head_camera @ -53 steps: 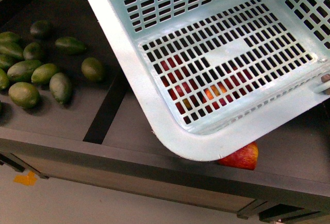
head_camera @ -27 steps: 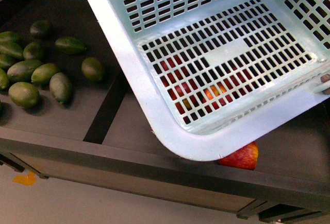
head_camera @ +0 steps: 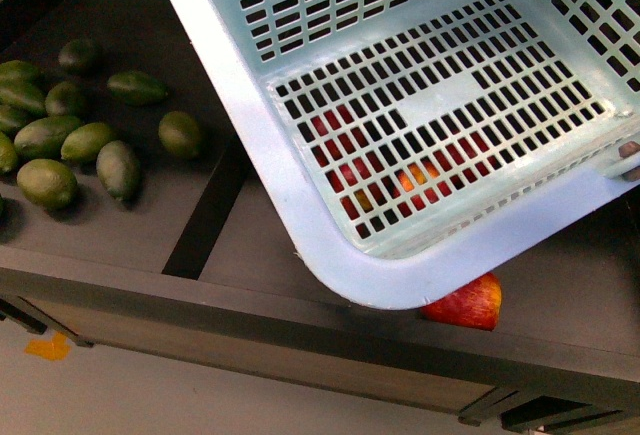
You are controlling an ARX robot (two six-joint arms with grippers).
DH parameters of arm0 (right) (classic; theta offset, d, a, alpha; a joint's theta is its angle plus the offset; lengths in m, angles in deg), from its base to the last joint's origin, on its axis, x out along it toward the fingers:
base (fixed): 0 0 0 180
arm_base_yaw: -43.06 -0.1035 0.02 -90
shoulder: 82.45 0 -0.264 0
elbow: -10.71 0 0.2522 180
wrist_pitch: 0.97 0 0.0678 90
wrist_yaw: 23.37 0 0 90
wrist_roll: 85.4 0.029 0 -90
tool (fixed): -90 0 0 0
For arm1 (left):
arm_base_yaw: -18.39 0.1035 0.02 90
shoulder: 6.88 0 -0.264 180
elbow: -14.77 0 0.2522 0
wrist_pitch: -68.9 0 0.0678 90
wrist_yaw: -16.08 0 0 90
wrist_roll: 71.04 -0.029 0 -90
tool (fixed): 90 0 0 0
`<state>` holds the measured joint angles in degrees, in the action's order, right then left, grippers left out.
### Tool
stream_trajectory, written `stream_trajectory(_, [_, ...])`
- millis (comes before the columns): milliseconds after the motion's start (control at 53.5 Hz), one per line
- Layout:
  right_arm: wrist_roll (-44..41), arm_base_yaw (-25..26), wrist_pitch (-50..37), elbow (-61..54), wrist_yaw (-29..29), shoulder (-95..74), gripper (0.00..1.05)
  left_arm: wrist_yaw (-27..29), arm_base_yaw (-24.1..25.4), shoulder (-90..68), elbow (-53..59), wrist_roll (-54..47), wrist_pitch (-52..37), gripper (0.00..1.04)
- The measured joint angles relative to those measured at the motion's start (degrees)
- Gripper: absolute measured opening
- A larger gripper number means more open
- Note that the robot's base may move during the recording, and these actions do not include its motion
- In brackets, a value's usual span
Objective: Pick lemon and mango into basket
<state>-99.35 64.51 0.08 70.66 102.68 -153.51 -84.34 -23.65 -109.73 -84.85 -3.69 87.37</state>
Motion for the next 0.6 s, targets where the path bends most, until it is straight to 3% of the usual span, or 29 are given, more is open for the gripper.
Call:
stream_trajectory(337, [4.17, -16.83, -1.25, 0.0, -14.21, -2.1, 0.64, -0.04, 0.0, 0.0, 0.0, 0.0, 0.0, 0.05])
stream_trajectory(524, [6.49, -20.55, -1.97, -0.07, -20.2, -3.82, 0.64, -0.02, 0.0, 0.0, 0.0, 0.0, 0.0, 0.05])
stream_trajectory(598, [8.13, -21.66, -2.78, -0.22, -23.06, -4.74, 0.74, -0.02, 0.0, 0.0, 0.0, 0.0, 0.0, 0.05])
